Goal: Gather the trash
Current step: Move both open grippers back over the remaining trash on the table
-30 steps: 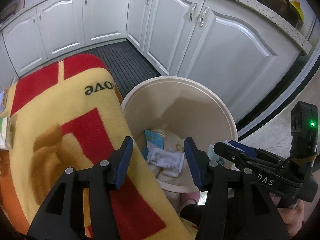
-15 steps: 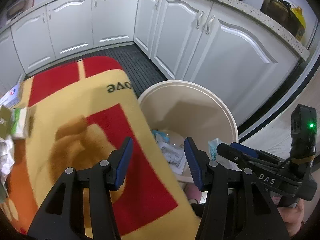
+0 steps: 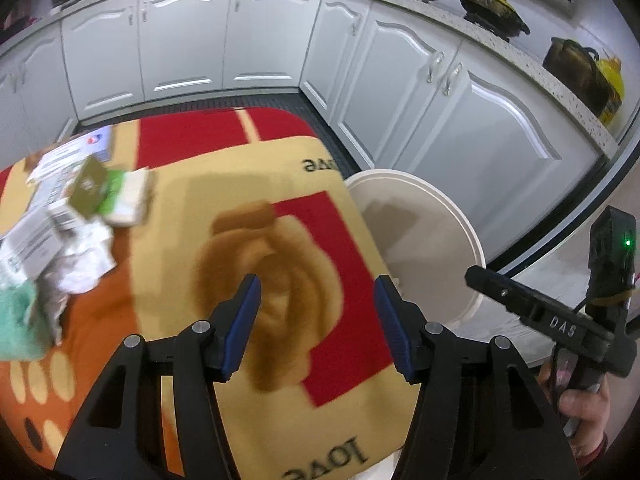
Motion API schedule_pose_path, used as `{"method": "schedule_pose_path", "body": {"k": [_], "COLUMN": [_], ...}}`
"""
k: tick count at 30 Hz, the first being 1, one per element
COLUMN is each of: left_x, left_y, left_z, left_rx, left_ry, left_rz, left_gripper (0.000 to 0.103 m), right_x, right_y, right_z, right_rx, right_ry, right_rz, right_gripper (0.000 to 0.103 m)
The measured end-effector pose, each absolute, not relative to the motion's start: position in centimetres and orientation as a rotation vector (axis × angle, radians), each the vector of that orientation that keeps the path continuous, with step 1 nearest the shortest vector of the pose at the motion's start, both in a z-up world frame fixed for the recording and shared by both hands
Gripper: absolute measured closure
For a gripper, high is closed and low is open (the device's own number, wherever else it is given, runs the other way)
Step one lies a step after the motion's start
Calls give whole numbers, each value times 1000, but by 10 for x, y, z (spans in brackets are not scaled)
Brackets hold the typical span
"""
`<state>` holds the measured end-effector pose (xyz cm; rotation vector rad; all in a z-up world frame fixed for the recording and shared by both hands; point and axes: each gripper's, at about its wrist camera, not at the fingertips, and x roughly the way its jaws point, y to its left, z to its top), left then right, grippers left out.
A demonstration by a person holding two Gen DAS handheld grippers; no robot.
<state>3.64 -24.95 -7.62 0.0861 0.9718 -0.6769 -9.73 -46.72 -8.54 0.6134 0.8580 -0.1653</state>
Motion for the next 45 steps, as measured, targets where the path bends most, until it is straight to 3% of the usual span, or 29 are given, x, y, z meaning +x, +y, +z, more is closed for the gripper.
{"method": "schedule_pose_path", "body": {"k": [17, 28, 36, 45], "left_x": [33, 53, 88, 117], "left_y": [-104, -15, 34, 56], "left_z": [-65, -94, -115, -111], "left_rx": [-36, -77, -173, -194], "left_ry": [959, 1013, 1050, 1036], "left_rz": [-469, -199, -86, -125], "left_gripper": [44, 44, 44, 44], "right_x": [-59, -9, 35, 48], "right_y": [-376, -271, -208, -174], "right_z": [-74, -73, -76, -77], "right_rx": [537, 378, 334, 378], "right_ry": [904, 935, 921, 944], "right_rz": [56, 255, 326, 387], "right_gripper": [38, 38, 47, 48]}}
